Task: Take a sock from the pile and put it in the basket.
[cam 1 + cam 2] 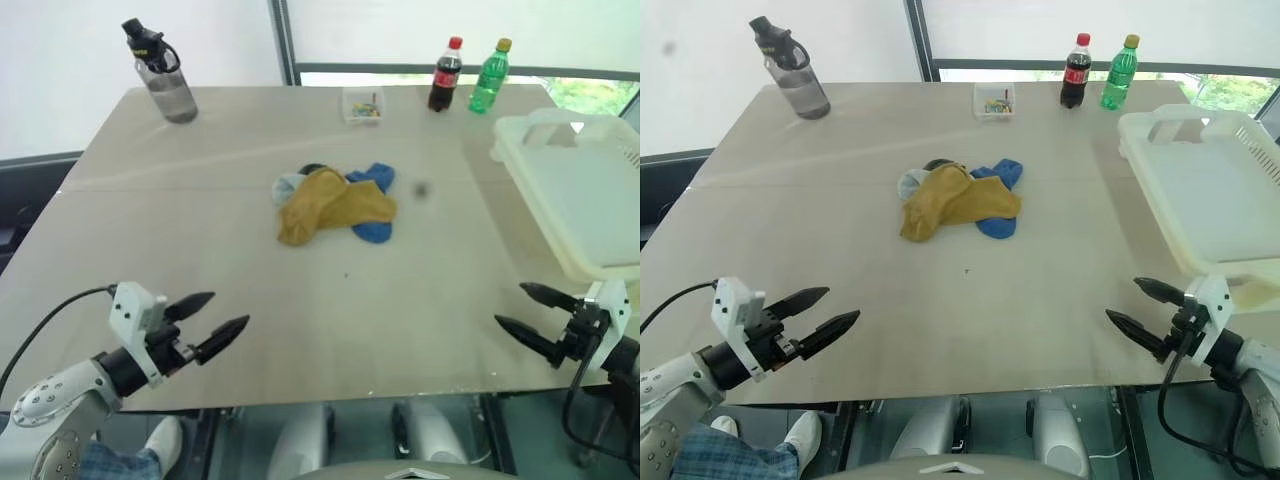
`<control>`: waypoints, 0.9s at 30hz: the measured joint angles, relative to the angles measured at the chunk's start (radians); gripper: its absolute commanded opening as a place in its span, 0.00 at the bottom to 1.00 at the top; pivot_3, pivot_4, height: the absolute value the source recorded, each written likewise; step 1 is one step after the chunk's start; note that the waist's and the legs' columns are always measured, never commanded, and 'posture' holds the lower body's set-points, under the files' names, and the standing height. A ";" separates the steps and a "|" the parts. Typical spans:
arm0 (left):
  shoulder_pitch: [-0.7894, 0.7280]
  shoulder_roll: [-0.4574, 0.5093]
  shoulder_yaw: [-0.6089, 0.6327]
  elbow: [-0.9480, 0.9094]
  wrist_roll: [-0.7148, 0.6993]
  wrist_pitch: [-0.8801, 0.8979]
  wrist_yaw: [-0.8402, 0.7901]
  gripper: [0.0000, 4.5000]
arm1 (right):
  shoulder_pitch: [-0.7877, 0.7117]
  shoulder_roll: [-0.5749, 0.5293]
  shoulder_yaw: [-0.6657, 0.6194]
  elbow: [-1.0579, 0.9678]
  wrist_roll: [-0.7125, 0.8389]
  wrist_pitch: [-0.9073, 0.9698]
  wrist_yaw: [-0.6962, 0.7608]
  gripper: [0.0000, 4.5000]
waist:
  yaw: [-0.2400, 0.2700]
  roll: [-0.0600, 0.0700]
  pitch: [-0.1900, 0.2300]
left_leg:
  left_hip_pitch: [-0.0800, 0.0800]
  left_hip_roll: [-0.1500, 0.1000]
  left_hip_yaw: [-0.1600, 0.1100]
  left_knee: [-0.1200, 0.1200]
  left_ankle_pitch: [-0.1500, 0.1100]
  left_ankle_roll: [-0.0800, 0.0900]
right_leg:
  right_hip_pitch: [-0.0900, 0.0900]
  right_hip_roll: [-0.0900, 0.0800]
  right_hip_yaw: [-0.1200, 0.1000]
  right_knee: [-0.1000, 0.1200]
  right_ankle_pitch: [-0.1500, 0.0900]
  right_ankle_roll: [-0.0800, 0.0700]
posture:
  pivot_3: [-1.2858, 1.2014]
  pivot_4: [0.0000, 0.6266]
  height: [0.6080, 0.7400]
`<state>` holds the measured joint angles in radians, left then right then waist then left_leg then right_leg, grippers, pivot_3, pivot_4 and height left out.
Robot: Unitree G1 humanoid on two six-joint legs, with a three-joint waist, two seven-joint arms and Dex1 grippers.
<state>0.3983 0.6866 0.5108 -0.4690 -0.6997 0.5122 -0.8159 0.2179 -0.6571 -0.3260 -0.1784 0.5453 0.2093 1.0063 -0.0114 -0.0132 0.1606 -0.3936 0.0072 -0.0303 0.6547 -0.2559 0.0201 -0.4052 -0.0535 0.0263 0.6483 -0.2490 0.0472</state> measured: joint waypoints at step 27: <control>-0.080 0.011 0.151 0.104 -0.030 -0.068 -0.054 0.99 | -1.134 0.585 0.460 0.684 -0.273 0.380 -0.478 1.00 | -0.012 -0.004 0.003 | -0.004 -0.001 0.001 -0.002 0.002 -0.003 | -0.010 -0.001 0.002 0.010 0.004 0.000 | 0.52 0.24 1.00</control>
<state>0.3179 0.6978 0.6616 -0.3655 -0.7299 0.4439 -0.8699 -0.9161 -0.0718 0.1345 0.5058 0.2718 0.5898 0.5285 -0.0231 -0.0171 0.1640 -0.3978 0.0065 -0.0290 0.6529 -0.2542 0.0167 -0.4156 -0.0550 0.0284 0.6585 -0.2451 0.0476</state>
